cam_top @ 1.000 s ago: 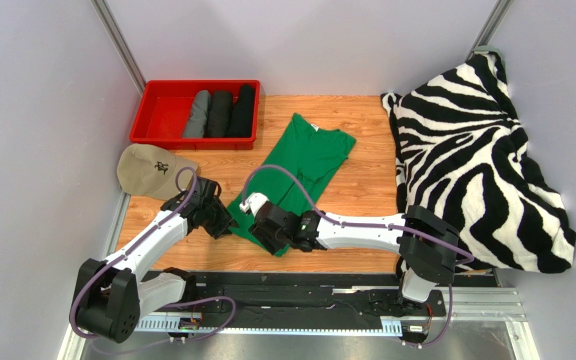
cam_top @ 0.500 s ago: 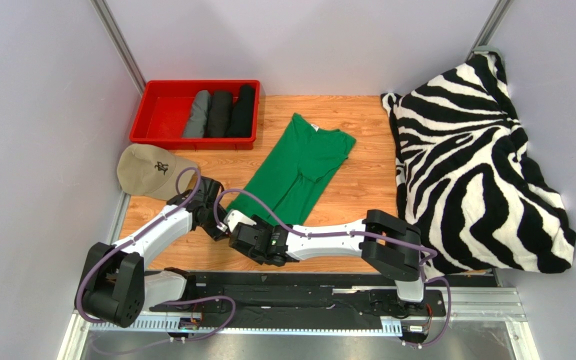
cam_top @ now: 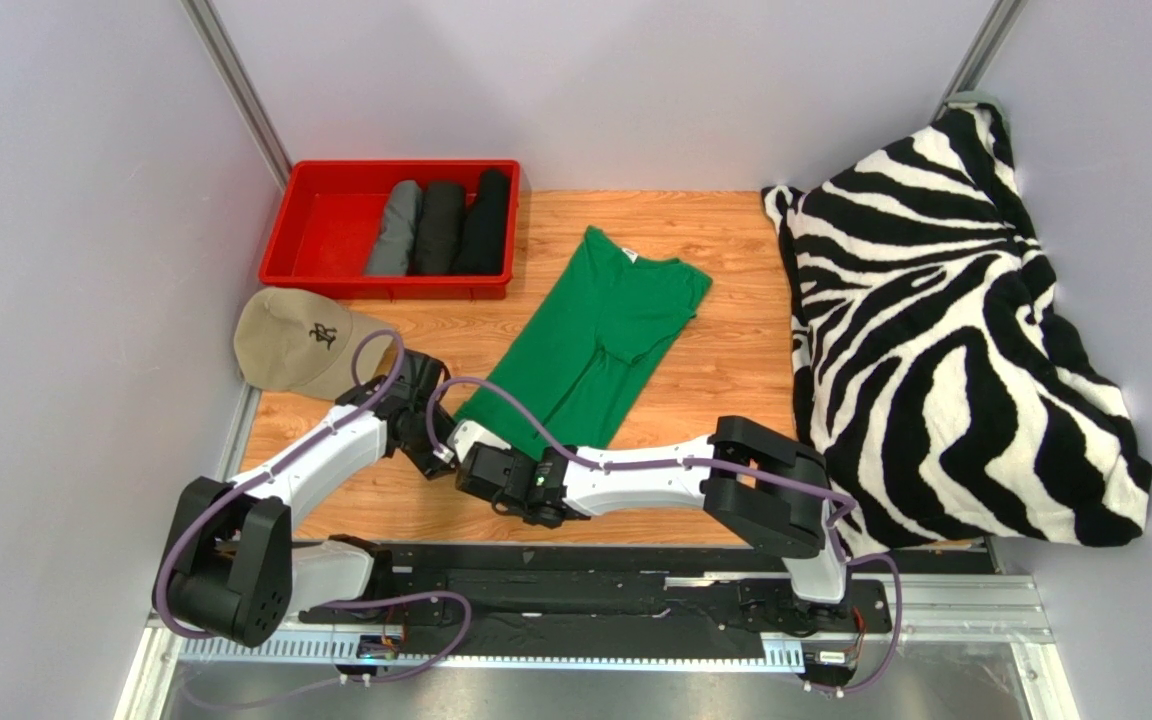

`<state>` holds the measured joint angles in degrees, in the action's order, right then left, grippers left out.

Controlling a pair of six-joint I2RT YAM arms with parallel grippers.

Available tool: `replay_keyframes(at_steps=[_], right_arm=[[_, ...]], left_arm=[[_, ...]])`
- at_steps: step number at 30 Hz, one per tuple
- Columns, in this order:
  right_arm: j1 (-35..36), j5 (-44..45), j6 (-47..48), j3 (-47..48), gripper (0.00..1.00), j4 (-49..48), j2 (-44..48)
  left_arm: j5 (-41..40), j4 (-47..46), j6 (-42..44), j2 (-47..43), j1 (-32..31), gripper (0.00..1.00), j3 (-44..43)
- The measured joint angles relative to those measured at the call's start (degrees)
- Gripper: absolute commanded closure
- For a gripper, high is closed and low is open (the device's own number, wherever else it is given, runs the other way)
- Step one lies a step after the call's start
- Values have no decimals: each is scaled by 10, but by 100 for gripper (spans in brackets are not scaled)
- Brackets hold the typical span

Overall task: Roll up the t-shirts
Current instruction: Roll the T-shirt to the center of the board.

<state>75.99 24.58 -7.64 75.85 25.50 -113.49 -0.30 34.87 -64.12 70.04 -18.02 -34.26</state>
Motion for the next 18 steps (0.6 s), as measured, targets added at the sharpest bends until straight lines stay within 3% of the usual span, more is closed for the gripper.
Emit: replay_keyframes(at_steps=[7,18], right_arm=[[-54,-97,-18,-30,75,-27,28],[-174,-341,-86,-83,77,-88,67]], left_arm=[[13,-10,25,-6,0,54,-11],[15,5,49,-58,0,50,-24]])
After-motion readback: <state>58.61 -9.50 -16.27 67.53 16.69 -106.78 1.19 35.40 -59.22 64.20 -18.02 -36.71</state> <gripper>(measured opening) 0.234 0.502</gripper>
